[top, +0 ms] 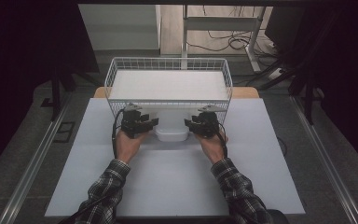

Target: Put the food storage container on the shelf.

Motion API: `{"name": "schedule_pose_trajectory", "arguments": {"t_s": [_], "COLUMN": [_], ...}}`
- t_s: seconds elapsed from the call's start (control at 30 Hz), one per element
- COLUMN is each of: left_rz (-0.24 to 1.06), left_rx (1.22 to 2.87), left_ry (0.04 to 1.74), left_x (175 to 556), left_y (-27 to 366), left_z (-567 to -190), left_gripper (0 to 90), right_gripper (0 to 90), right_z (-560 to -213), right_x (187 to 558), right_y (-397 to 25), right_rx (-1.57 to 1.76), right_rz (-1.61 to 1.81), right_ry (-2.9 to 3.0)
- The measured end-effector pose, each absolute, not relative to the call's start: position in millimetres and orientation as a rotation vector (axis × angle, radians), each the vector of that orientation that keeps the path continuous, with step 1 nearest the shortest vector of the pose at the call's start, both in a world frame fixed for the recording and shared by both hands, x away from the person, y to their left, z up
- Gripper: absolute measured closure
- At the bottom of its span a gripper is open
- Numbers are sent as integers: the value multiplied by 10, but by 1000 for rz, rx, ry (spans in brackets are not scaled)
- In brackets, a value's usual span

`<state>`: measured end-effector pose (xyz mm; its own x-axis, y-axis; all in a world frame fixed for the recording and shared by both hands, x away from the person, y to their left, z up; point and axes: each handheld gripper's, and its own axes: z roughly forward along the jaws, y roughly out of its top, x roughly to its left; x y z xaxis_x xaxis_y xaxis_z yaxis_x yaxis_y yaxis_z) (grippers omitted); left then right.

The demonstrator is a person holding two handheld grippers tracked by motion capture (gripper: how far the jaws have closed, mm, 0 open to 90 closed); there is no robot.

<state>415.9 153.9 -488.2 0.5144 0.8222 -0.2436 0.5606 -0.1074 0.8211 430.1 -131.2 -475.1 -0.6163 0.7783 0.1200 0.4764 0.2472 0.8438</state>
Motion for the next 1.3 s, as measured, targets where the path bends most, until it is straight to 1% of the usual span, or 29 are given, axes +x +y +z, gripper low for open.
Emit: {"name": "schedule_pose_trajectory", "arguments": {"t_s": [0.03, 0.07, 0.1, 0.13, 0.23, 0.27, 0.3, 0.33, 0.37, 0.4, 0.43, 0.47, 0.5, 0.53, 0.57, 0.6, 0.63, 0.67, 0.7, 0.77, 0.8, 0.83, 0.87, 0.93, 1.03, 1.3], "left_rz": [326, 338, 311, 311, 336, 336, 330, 321, 319, 317, 310, 308, 308, 314, 314, 317, 319, 319, 322, 322, 322, 323, 329, 335, 357, 385], "left_rx": [1763, 1801, 1741, 1764, 1779, 1779, 1778, 1764, 1755, 1758, 1765, 1777, 1777, 1792, 1792, 1792, 1796, 1796, 1794, 1778, 1778, 1768, 1766, 1766, 1804, 1816], "left_ry": [1203, 1154, 1258, 1218, 1182, 1182, 1165, 1144, 1127, 1110, 1079, 1052, 1052, 1023, 1023, 1022, 1001, 1001, 992, 974, 974, 960, 952, 946, 943, 923], "left_x": [4134, 4156, 4103, 4108, 4030, 4030, 3996, 3961, 3918, 3873, 3834, 3741, 3741, 3659, 3659, 3615, 3531, 3531, 3485, 3349, 3349, 3275, 3187, 3137, 2978, 2727], "left_y": [1512, 1542, 1498, 1517, 1543, 1543, 1556, 1566, 1575, 1586, 1593, 1591, 1591, 1598, 1598, 1599, 1612, 1612, 1621, 1655, 1655, 1678, 1702, 1717, 1739, 1793], "left_z": [-4876, -4873, -4862, -4863, -4840, -4840, -4821, -4803, -4781, -4760, -4745, -4730, -4730, -4732, -4732, -4736, -4751, -4751, -4761, -4798, -4798, -4821, -4854, -4876, -4913, -4975], "left_gripper": [451, 444, 432, 421, 394, 383, 369, 369, 355, 310, 310, 281, 270, 259, 246, 246, 222, 210, 210, 177, 165, 165, 139, 111, 63, 29], "right_gripper": [587, 593, 599, 606, 650, 650, 690, 690, 710, 764, 764, 807, 807, 844, 844, 861, 885, 888, 888, 891, 891, 891, 892, 892, 892, 892], "right_z": [-4743, -4731, -4718, -4704, -4658, -4658, -4636, -4636, -4628, -4622, -4622, -4629, -4629, -4641, -4641, -4651, -4668, -4675, -4675, -4706, -4706, -4715, -4751, -4784, -4823, -4887], "right_x": [4288, 4264, 4242, 4217, 4132, 4132, 4072, 4072, 4043, 3986, 3986, 3937, 3937, 3892, 3892, 3874, 3846, 3831, 3831, 3793, 3793, 3784, 3765, 3752, 3740, 3765], "right_y": [-1323, -1339, -1353, -1364, -1418, -1418, -1450, -1450, -1461, -1480, -1480, -1486, -1486, -1480, -1480, -1472, -1453, -1439, -1439, -1385, -1385, -1368, -1314, -1268, -1201, -1073], "right_rx": [1156, 1153, 1146, 1137, 1107, 1107, 1089, 1089, 1082, 1058, 1058, 1037, 1037, 1016, 1016, 1013, 987, 973, 973, 936, 936, 928, 904, 889, 867, 851], "right_rz": [1317, 1327, 1335, 1341, 1352, 1352, 1366, 1366, 1368, 1366, 1366, 1368, 1368, 1367, 1367, 1374, 1377, 1373, 1373, 1361, 1361, 1355, 1342, 1332, 1322, 1309], "right_ry": [2204, 2206, 2208, 2210, 2231, 2231, 2245, 2245, 2255, 2276, 2276, 2298, 2298, 2314, 2314, 2322, 2339, 2346, 2346, 2368, 2368, 2375, 2390, 2402, 2416, 2430]}}
